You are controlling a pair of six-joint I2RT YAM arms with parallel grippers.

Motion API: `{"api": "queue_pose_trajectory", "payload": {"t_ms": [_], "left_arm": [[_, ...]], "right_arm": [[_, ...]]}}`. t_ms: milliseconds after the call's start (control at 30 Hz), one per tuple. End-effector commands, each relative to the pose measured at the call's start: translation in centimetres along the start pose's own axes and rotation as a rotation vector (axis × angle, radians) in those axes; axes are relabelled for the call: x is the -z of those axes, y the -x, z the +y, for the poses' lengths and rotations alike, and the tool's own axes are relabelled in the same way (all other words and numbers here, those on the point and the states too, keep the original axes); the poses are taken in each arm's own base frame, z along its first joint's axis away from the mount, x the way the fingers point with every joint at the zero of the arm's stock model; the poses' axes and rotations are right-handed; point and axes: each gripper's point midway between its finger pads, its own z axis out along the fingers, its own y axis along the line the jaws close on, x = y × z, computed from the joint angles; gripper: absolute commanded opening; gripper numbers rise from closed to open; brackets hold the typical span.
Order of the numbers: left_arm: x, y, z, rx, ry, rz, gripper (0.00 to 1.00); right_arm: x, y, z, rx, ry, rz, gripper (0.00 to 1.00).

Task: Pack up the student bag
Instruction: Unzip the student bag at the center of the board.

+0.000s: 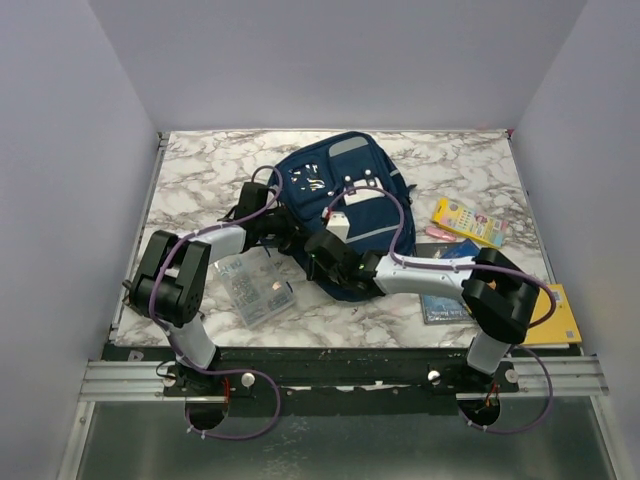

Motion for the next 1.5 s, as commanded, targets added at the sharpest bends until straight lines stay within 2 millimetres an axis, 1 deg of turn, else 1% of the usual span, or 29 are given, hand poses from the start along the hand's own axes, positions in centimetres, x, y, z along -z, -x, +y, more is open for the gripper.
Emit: {"api": "queue_pose_trajectory", "payload": {"t_ms": [0,67,167,233,300,367,467,533,567,633,767,867,967,1067,1167,1233,1367,1400,1467], "left_arm": [[1.0,-1.1,-3.1,-0.054,-0.093,0.034,0.2],[1.2,-1.0,-3.3,-0.066,-0.093,0.022,0.28],[1.6,-0.7,-3.6,-0.098,-0.085,-0.003,0.43],[2.0,-0.5,-4.0,-0.123,-0.079,-0.019,0.51],[2.5,-0.2,-4.4,-0.152,-0.073,-0.041,0.57],[3.0,0.2,-5.1,-0.2,-0.068,-0.073,0.62],[3.8,0.3,-5.7,-0.26,-0.037,-0.106,0.65],[4.3,0.1,-6.4,-0.318,-0.021,-0.124,0.67],[4.4,-0.2,-6.8,-0.352,-0.013,-0.127,0.67],[4.6,-0.8,-7.8,-0.421,-0.004,-0.14,0.69],[5.2,-2.2,-9.6,-0.565,0.011,-0.164,0.71],[5.5,-3.7,-10.8,-0.657,0.006,-0.16,0.72],[5.8,-4.8,-11.6,-0.745,0.009,-0.168,0.73],[6.2,-5.5,-12.1,-0.805,0.008,-0.174,0.75],[6.8,-6.1,-12.5,-0.87,0.008,-0.189,0.77],[7.0,-6.1,-12.5,-0.899,0.023,-0.207,0.78],[7.3,-6.4,-12.9,-0.936,0.025,-0.211,0.79],[7.3,-6.3,-12.8,-0.943,0.032,-0.216,0.79],[7.3,-5.9,-12.4,-0.954,0.058,-0.225,0.8]], "right_arm": [[2.2,2.8,0.1,-0.063,-0.015,-0.071,0.45],[3.2,2.9,-0.8,-0.089,-0.023,-0.073,0.51],[4.9,3.0,-2.2,-0.201,-0.011,-0.079,0.6],[5.6,3.2,-3.6,-0.315,0.005,-0.078,0.61],[6.3,3.7,-5.0,-0.425,0.02,-0.083,0.62],[6.8,4.3,-6.9,-0.525,0.017,-0.102,0.63],[7.3,4.8,-9.8,-0.679,0.025,-0.118,0.65],[7.4,5.2,-10.9,-0.773,0.058,-0.118,0.64],[7.5,5.9,-11.1,-0.801,0.095,-0.133,0.63],[7.5,6.4,-11.5,-0.832,0.107,-0.144,0.63],[6.8,7.0,-12.6,-0.875,0.092,-0.159,0.63],[6.0,7.0,-13.7,-0.933,0.082,-0.164,0.62],[5.1,7.1,-14.2,-1.006,0.079,-0.153,0.6],[4.2,7.0,-14.4,-1.038,0.062,-0.14,0.58],[3.6,6.7,-14.3,-1.072,0.055,-0.117,0.58],[3.4,7.0,-14.2,-1.071,0.073,-0.125,0.55],[3.5,8.1,-14.0,-1.068,0.106,-0.158,0.37],[3.7,8.6,-13.9,-1.072,0.119,-0.167,0.29],[4.4,9.9,-13.5,-1.057,0.147,-0.199,0.17]]}}
